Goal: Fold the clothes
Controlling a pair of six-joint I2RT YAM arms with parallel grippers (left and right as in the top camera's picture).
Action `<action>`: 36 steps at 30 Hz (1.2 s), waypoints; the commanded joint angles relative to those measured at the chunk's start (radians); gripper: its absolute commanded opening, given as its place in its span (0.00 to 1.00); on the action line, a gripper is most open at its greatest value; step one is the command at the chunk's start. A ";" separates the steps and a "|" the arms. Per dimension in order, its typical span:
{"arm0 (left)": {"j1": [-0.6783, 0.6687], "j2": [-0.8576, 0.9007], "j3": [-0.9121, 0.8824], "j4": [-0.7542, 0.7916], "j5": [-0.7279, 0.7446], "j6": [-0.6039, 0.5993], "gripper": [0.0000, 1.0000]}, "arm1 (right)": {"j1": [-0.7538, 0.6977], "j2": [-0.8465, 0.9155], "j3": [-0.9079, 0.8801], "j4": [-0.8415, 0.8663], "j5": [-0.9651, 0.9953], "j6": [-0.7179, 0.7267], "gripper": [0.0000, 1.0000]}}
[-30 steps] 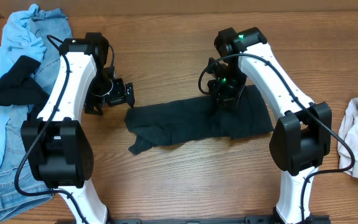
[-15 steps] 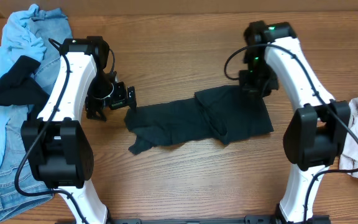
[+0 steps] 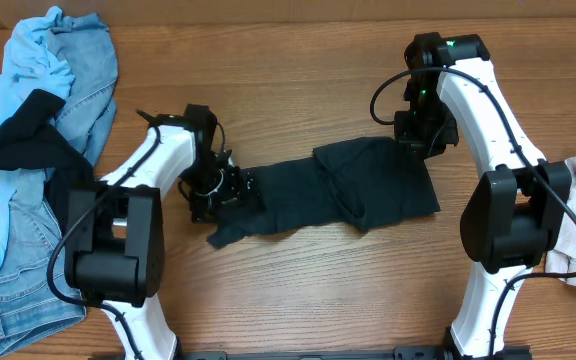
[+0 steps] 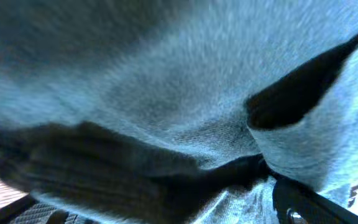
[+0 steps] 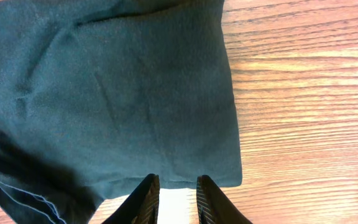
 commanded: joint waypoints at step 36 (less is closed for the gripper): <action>0.087 -0.022 0.522 -0.425 0.033 0.103 0.04 | 0.001 -0.042 -0.003 -0.020 0.009 0.008 0.24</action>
